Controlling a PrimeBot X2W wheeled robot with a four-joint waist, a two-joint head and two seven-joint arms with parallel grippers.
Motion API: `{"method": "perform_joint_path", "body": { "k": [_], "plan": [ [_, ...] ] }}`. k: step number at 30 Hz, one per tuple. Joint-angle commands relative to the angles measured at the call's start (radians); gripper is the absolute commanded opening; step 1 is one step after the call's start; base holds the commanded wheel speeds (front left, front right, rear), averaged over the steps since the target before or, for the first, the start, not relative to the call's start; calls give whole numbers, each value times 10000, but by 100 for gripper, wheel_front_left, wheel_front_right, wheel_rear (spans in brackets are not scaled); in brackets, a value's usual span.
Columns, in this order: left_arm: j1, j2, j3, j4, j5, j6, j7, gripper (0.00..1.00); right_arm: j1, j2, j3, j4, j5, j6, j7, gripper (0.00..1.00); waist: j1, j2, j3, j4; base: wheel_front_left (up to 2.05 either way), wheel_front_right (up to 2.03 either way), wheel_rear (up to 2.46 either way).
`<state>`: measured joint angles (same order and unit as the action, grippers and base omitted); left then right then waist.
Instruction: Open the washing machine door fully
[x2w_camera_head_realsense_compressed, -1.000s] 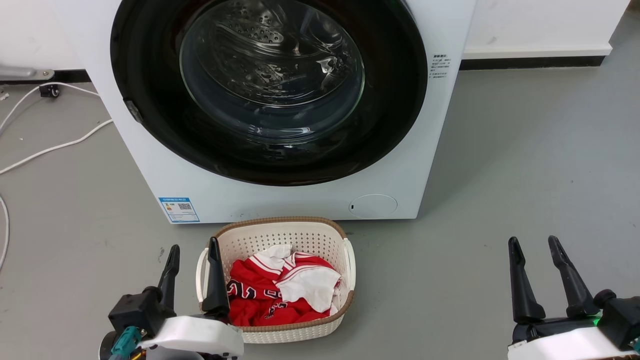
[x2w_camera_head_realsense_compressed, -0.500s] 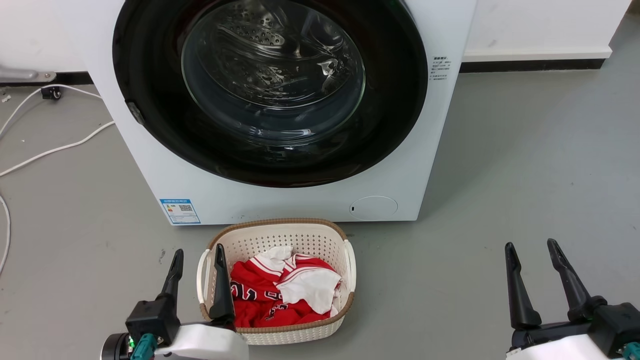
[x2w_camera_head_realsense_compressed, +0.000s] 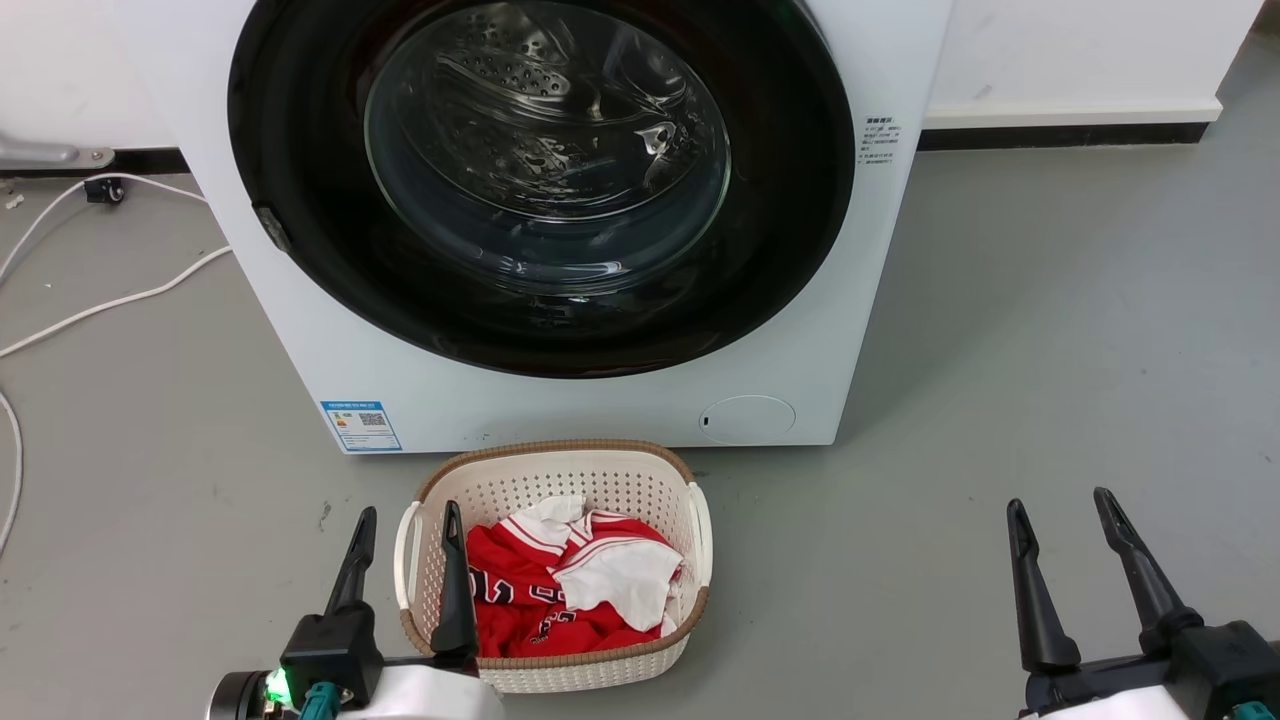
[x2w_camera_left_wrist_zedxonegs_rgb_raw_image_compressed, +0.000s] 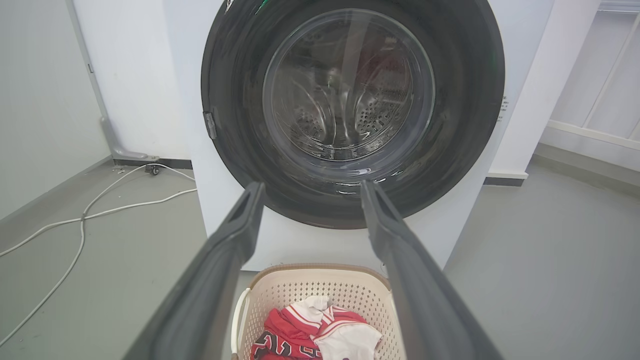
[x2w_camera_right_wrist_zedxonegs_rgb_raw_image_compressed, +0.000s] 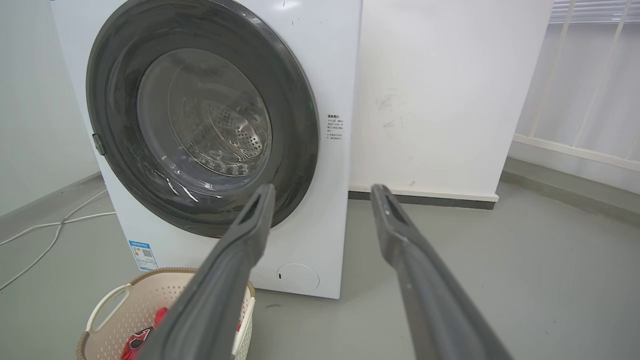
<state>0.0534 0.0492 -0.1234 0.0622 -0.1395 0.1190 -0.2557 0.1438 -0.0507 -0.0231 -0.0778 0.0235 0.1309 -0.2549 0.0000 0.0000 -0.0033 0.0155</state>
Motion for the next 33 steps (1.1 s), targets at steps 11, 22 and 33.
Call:
{"method": "perform_joint_path", "body": {
  "k": [11, 22, 33],
  "plan": [
    [137, 18, -17, 132, 262, 98, -101, 100, 162, 9, 10, 194, 511, -5, -107, 100, 0, 0, -26, 0, 0, 0, 0],
    [148, 18, -35, 204, 212, 131, -101, 100, 162, 9, -4, 354, 988, -3, -105, 100, 0, 0, -35, 28, 0, 0, 0],
    [135, 18, -2, 247, 225, 129, -101, 100, 130, 9, 51, 370, 871, -3, -105, 0, 0, 0, -42, 19, 0, 0, 0]
  ]
}}
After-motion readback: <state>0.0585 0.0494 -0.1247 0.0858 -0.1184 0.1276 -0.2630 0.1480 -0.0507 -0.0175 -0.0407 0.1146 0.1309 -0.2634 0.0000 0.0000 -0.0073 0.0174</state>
